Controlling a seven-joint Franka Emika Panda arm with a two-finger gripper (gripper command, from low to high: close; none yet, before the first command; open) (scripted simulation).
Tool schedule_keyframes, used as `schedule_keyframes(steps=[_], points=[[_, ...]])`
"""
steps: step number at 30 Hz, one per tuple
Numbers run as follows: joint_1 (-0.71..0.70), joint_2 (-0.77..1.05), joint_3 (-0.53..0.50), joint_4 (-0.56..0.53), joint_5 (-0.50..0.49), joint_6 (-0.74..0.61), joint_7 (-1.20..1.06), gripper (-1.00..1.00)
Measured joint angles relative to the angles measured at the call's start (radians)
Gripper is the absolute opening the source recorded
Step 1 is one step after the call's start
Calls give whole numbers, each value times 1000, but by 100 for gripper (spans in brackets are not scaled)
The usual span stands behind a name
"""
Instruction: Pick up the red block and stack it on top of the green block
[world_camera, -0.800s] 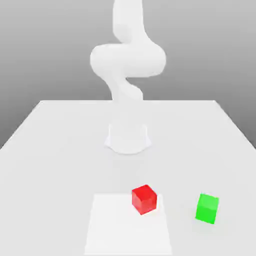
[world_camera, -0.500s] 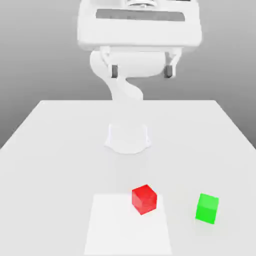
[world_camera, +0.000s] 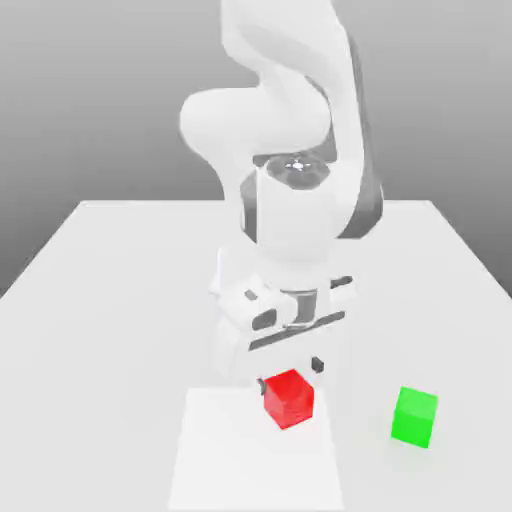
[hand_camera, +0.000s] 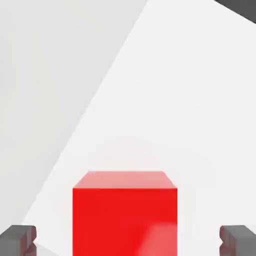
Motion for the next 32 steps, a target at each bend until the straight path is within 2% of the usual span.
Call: schedule_keyframes(steps=[1,8,15,23,24,28,29,32], points=[[-4,28,5,4,4,24,-3,-100],[-6,31,7,4,1,26,0,-100],[-9,-197,2,-28,-26,-169,19,-100],[270,-176,122,174,-22,-351,54,-100],[309,-151,125,188,-26,-340,59,-100],[298,-17,94,205,-53,-224,81,-100],[300,10,90,207,-60,-199,86,100],[300,10,90,207,-60,-199,86,100]])
